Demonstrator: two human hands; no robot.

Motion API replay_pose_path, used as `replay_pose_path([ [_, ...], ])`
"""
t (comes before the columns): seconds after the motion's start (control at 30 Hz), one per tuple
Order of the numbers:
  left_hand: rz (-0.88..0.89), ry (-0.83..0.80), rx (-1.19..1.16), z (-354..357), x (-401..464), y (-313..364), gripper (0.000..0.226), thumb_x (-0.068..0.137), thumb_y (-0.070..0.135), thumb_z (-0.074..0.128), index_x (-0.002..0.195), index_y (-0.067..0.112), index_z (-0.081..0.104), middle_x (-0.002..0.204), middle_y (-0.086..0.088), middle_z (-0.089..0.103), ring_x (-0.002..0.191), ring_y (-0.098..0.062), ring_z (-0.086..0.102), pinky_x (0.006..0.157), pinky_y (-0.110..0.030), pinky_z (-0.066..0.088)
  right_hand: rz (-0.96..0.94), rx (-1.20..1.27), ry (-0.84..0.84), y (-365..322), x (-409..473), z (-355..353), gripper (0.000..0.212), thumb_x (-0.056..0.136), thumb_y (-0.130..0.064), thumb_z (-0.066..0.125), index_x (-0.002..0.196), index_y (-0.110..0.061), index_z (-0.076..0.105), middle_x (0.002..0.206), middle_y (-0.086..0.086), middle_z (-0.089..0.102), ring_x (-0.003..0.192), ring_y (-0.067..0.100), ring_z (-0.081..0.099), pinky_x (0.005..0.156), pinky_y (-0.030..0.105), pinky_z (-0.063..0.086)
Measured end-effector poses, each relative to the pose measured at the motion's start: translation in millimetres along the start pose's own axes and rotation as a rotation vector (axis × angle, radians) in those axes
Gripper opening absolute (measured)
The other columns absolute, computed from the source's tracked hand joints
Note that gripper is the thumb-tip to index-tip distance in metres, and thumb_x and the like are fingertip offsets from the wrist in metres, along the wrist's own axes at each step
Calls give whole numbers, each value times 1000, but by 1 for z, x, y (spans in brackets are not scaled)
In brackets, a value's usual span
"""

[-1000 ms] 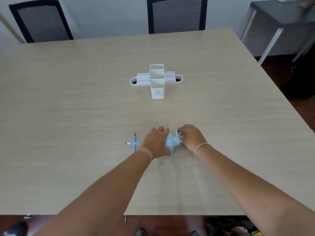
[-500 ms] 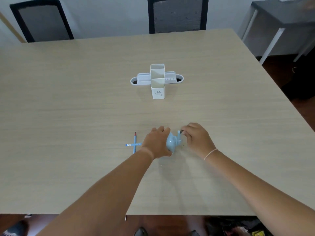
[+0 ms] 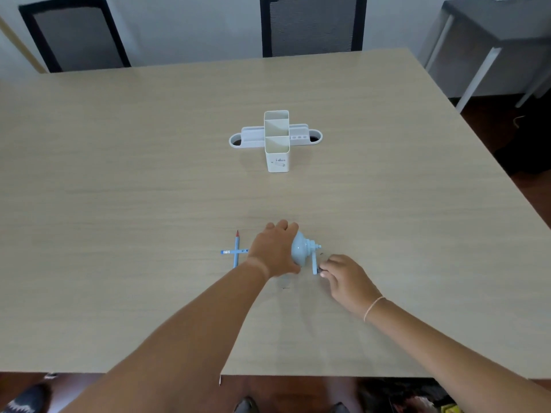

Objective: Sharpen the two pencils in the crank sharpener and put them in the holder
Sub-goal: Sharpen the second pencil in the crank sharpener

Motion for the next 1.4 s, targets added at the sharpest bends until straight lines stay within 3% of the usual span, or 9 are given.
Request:
replay_pose_path([
  [0.23, -2, -6, -18, -1, 0, 0, 62, 66, 37, 76, 113, 12, 45, 112, -5, 51, 102, -27, 47, 84, -37, 49, -45, -39, 198, -14, 47, -34, 24, 84, -5, 43, 79, 0, 66, 73, 19, 62, 75, 32, 57, 68, 28, 38],
  [0.47, -3, -4, -6, -1, 0, 0, 62, 66, 37, 76, 113, 12, 44, 113, -5, 50, 102, -27, 46, 87, -40, 49, 111, -97, -32, 7, 73, -8, 18, 84, 1, 49, 92, 2, 65, 94, 23, 61, 95, 34, 55, 75, 36, 42],
  [0.63, -15, 9, -25, 1, -1, 0, 63, 65, 36, 76, 114, 13, 44, 112, -5, 50, 101, -26, 46, 86, -39, 50, 82, -76, -92, 12, 22, 15, 21, 86, -1, 44, 79, 5, 63, 81, 21, 60, 85, 35, 56, 70, 34, 41],
  [0.77, -7, 6, -21, 0, -1, -1, 65, 65, 36, 76, 116, 13, 44, 114, -5, 50, 102, -26, 46, 85, -38, 50, -59, 43, 82, -2, -3, -6, 28, 81, -12, 41, 69, 1, 62, 59, 6, 45, 64, 17, 42, 58, 16, 22],
  [0.93, 0, -3, -26, 0, -1, -1, 61, 66, 35, 76, 113, 12, 45, 112, -5, 51, 102, -27, 47, 85, -38, 50, -159, -12, 239, -14, 25, -31, 29, 78, -11, 38, 74, -3, 65, 64, 14, 61, 69, 17, 48, 64, 21, 32],
  [1.03, -3, -3, -26, -1, -1, 0, 62, 66, 36, 76, 114, 12, 45, 112, -6, 51, 102, -27, 46, 85, -37, 49, -39, -41, 202, -8, 60, -31, 20, 85, 0, 46, 85, 1, 66, 78, 21, 62, 82, 34, 57, 71, 29, 38],
  [1.17, -1, -6, -13, -2, -1, 0, 62, 66, 36, 76, 113, 12, 45, 112, -6, 51, 101, -28, 46, 86, -39, 49, 109, -89, 15, 7, 79, -11, 20, 86, 1, 48, 96, 1, 66, 94, 22, 61, 96, 33, 55, 74, 33, 40],
  [1.3, -4, 1, -6, 0, -1, 0, 65, 65, 36, 77, 116, 13, 44, 113, -5, 50, 101, -27, 47, 86, -39, 49, 133, -110, -92, 15, 43, 16, 18, 82, 1, 46, 77, 1, 63, 83, 17, 61, 86, 33, 58, 66, 30, 38],
  [1.4, -2, 0, -2, 1, -1, 0, 66, 65, 36, 76, 118, 13, 44, 114, -5, 50, 102, -27, 47, 87, -39, 50, 19, -59, -40, 13, 8, 17, 23, 82, -3, 44, 65, 5, 57, 64, 7, 44, 67, 25, 45, 61, 28, 33],
])
Point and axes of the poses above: each hand's wrist, its own x-axis towards the middle knuckle, its own z-axis out of the palm, y = z × x, the point moved 1 cm from there along x, towards the middle knuckle
